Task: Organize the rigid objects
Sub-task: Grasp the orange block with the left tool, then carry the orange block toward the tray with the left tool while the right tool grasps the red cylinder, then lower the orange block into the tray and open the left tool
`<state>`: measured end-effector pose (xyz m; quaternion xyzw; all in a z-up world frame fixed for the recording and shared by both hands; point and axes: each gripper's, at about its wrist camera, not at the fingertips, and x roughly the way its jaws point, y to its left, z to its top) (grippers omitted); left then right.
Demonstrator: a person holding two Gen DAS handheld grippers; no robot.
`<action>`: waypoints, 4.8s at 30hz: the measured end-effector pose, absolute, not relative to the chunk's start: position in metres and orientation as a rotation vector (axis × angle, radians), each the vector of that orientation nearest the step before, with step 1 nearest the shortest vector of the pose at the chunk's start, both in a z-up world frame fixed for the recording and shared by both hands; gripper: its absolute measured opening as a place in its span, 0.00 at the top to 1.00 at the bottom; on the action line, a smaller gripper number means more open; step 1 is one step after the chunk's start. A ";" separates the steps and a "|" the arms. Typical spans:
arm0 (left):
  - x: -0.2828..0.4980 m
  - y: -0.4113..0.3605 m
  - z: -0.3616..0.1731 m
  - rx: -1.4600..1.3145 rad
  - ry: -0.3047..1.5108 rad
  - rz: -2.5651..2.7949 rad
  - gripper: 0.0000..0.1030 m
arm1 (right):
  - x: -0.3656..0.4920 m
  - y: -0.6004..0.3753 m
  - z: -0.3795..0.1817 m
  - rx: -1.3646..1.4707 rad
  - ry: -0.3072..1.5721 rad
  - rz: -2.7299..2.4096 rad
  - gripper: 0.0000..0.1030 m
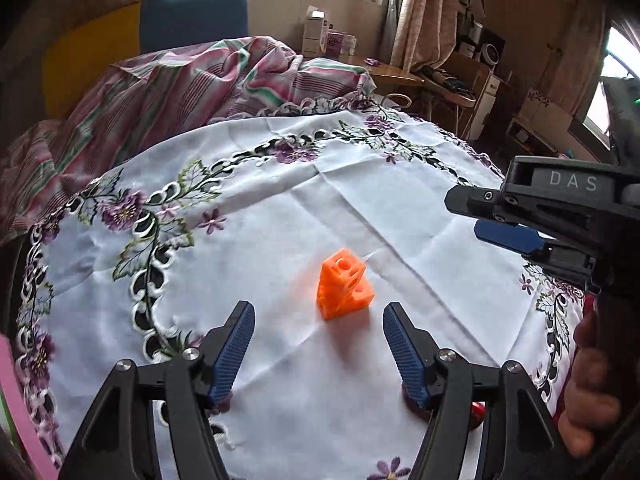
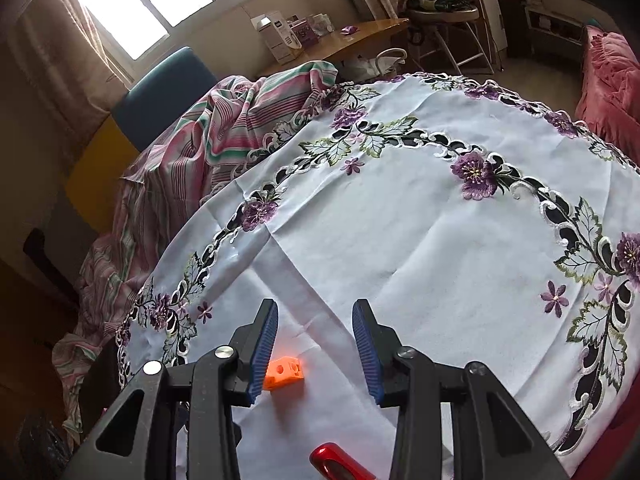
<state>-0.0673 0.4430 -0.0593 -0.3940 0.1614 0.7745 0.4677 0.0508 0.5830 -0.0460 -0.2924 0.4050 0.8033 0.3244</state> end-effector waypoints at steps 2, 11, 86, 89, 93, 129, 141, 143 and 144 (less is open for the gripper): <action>-0.067 0.456 -0.064 -0.954 0.424 1.897 0.34 | 0.053 0.585 -0.047 -0.760 1.079 2.101 0.62; -0.084 0.485 -0.093 -1.023 0.438 1.872 0.74 | 0.049 0.583 -0.048 -0.778 1.057 2.108 0.62; -0.038 0.064 -0.046 -1.156 0.036 2.489 0.74 | 0.020 0.498 -0.091 -1.582 0.573 2.152 0.59; -0.037 0.063 -0.046 -1.155 0.029 2.487 0.74 | 0.022 0.491 -0.099 -1.653 0.525 2.112 0.59; -0.036 0.062 -0.045 -1.153 0.035 2.495 0.74 | 0.015 0.468 -0.099 -1.670 0.312 2.110 0.75; -0.032 0.045 -0.038 -1.152 0.078 2.595 0.74 | -0.039 0.372 -0.111 -1.609 0.170 2.520 0.75; -0.027 0.063 -0.040 -1.164 0.054 2.489 0.74 | -0.040 0.371 -0.111 -1.615 0.143 2.518 0.75; -0.030 0.066 -0.041 -1.175 0.037 2.463 0.74 | -0.040 0.370 -0.111 -1.615 0.135 2.518 0.75; -0.031 0.068 -0.042 -1.181 0.030 2.453 0.74 | -0.040 0.370 -0.111 -1.615 0.131 2.517 0.75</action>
